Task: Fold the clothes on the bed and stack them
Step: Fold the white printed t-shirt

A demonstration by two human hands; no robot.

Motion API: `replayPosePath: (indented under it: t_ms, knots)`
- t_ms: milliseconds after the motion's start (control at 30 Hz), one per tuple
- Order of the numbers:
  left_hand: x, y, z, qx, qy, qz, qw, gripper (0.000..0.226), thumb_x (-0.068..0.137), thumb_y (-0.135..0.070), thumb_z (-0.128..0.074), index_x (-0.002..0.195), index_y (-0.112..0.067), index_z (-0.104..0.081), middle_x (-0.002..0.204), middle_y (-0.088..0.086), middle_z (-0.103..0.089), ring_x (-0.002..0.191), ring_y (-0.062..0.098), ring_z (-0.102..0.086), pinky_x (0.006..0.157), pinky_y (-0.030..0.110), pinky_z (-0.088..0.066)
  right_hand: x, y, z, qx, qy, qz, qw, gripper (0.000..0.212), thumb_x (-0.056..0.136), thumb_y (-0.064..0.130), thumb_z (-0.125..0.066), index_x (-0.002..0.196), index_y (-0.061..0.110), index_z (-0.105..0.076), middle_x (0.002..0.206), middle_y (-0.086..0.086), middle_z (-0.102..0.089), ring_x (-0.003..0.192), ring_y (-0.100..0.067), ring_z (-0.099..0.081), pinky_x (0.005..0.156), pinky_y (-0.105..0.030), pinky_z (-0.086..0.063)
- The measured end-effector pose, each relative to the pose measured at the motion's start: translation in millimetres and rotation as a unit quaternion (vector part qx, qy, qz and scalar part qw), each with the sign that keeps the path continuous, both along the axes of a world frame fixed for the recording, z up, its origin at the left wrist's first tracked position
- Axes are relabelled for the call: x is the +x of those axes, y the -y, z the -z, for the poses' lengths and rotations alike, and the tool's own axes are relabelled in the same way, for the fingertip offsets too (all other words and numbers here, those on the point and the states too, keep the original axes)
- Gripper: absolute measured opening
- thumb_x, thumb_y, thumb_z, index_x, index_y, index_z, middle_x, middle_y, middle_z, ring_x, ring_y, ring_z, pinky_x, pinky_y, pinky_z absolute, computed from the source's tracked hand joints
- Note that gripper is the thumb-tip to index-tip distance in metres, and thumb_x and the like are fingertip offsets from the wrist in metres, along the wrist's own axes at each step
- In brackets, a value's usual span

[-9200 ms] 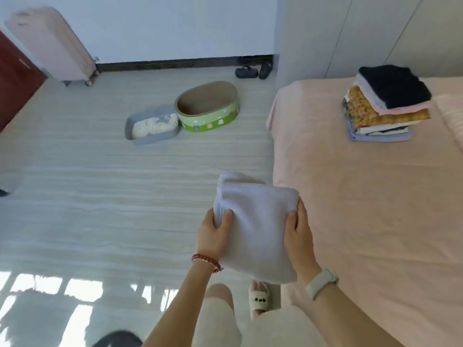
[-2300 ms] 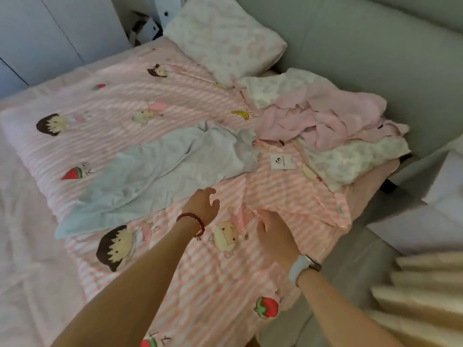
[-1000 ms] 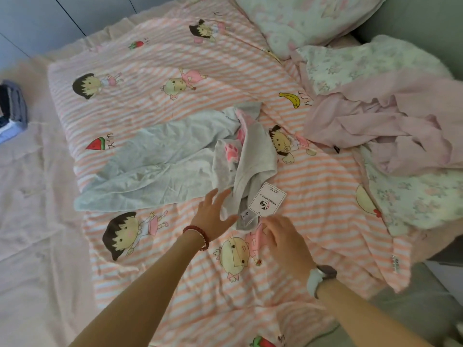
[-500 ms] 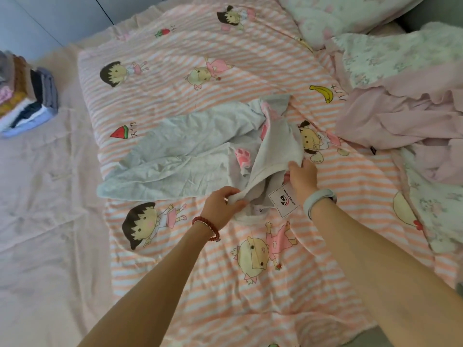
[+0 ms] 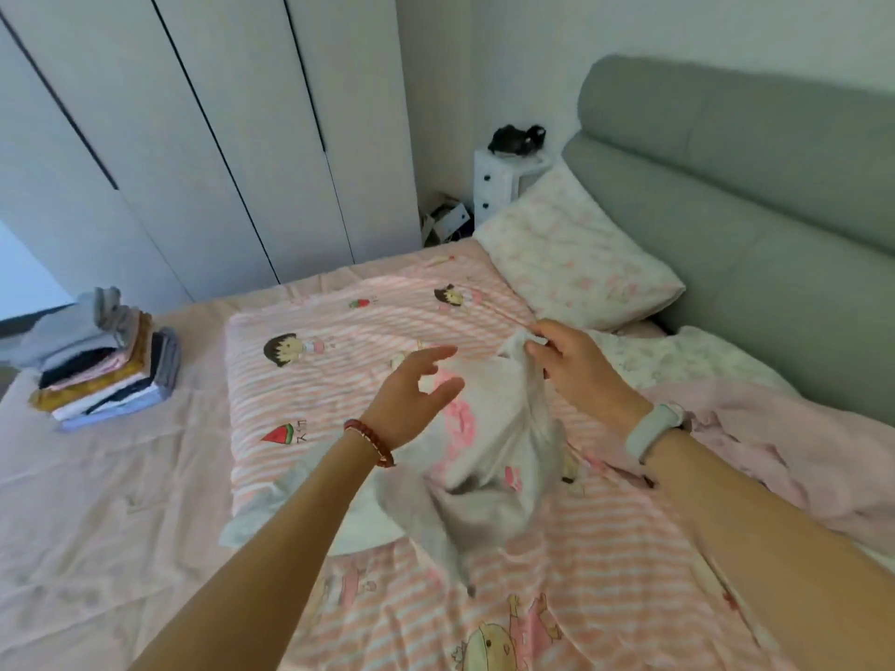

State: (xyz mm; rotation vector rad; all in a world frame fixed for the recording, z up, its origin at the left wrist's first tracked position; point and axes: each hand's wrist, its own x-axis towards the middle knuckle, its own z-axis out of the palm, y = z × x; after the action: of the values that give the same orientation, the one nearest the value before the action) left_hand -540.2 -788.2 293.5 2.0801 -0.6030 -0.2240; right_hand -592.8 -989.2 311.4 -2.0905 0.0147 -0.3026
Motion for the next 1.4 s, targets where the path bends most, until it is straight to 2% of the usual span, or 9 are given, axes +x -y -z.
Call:
replayPosePath:
  t_ms: [200,300,400,667,800,967,1133,1267,1400]
  knots:
    - [4.0,10.9,-92.9,-0.101,-0.057,0.141,0.983,0.062,0.087,-0.035,-0.061,0.142,-0.016,-0.038,0.142,-0.003,-0.044,0.13,0.01,-0.042,0.111,0.036,-0.033,-23.7,-28.4,-132.7,-0.037,0.094,-0.006,0.995,0.02,0.087,0.008,-0.061,0.076,0.022,-0.052,0.07,0.004,-0.062,0.068,-0.013,-0.058,0.072,-0.03,-0.049]
    - [-4.6,18.4,-128.4,-0.155,-0.085,0.172,0.969,0.047,0.083,-0.033,-0.063,0.116,0.0,-0.058,0.106,0.009,-0.062,0.098,0.019,-0.058,0.092,0.036,-0.047,-39.5,-32.5,-160.4,-0.074,0.149,0.054,0.985,0.006,0.083,0.011,-0.068,0.08,0.013,-0.063,0.07,0.007,-0.06,0.065,0.0,-0.055,0.069,-0.016,-0.045]
    - [-13.2,24.5,-159.5,-0.172,-0.007,0.154,0.973,0.056,0.068,-0.049,-0.065,0.086,0.004,-0.059,0.077,0.009,-0.048,0.073,0.019,-0.044,0.069,0.033,-0.038,-58.4,-28.2,-166.8,-0.022,0.205,0.114,0.972,0.014,0.084,0.009,-0.065,0.078,0.021,-0.062,0.073,0.013,-0.062,0.063,0.007,-0.056,0.066,-0.008,-0.043]
    - [-31.9,14.5,-236.7,-0.304,0.034,0.094,0.947,0.031,0.09,-0.036,-0.057,0.069,-0.013,-0.056,0.07,0.0,-0.054,0.071,0.014,-0.051,0.068,0.029,-0.044,-87.8,-24.1,-149.0,0.0,0.017,0.023,1.0,0.045,0.094,0.029,-0.05,0.138,0.025,-0.039,0.131,0.015,-0.045,0.123,-0.003,-0.041,0.107,-0.024,-0.03]
    - [-47.3,-8.2,-263.3,-0.322,0.059,0.118,0.938,0.051,0.077,-0.052,-0.058,0.087,-0.002,-0.058,0.085,0.011,-0.052,0.081,0.022,-0.048,0.076,0.039,-0.042,-84.7,-41.6,-166.2,-0.014,0.003,0.014,1.0,0.026,0.101,0.027,-0.035,0.115,0.034,-0.055,0.108,0.003,-0.063,0.084,-0.002,-0.054,0.09,-0.021,-0.038]
    - [-53.4,-45.9,-271.5,-0.366,0.075,0.07,0.925,0.022,0.097,-0.025,-0.049,0.078,-0.015,-0.054,0.077,0.002,-0.056,0.072,0.014,-0.053,0.072,0.031,-0.047,-87.2,-64.9,-161.8,-0.158,-0.031,-0.006,0.987,0.017,0.096,0.024,-0.046,0.087,0.012,-0.054,0.086,0.0,-0.052,0.078,-0.015,-0.046,0.077,-0.025,-0.041]
    - [-56.7,-93.2,-273.3,-0.336,0.151,-0.009,0.93,0.022,0.097,-0.021,-0.048,0.077,-0.016,-0.054,0.075,-0.001,-0.051,0.072,0.013,-0.048,0.07,0.028,-0.044,-92.1,-81.4,-173.0,-0.143,0.05,0.049,0.987,0.009,0.09,0.014,-0.059,0.086,0.014,-0.051,0.096,0.002,-0.038,0.092,-0.014,-0.041,0.074,-0.013,-0.031]
    - [-57.5,-137.4,-263.9,-0.25,0.207,-0.044,0.945,0.014,0.095,-0.021,-0.049,0.086,-0.011,-0.051,0.078,-0.001,-0.047,0.073,0.011,-0.044,0.068,0.025,-0.04,-97.8,-93.0,-191.0,-0.132,0.069,0.114,0.982,0.008,0.091,0.014,-0.056,0.093,0.011,-0.048,0.081,0.008,-0.047,0.074,-0.013,-0.047,0.058,-0.016,-0.033]
    - [-67.8,-170.7,-256.2,-0.202,0.214,-0.046,0.955,0.01,0.095,-0.018,-0.05,0.087,-0.012,-0.048,0.08,-0.004,-0.047,0.071,0.008,-0.044,0.064,0.016,-0.04,-112.6,-114.6,-207.1,-0.1,0.146,0.143,0.974,0.018,0.094,0.007,-0.047,0.111,0.011,-0.048,0.103,0.002,-0.049,0.095,-0.015,-0.045,0.069,-0.018,-0.027]
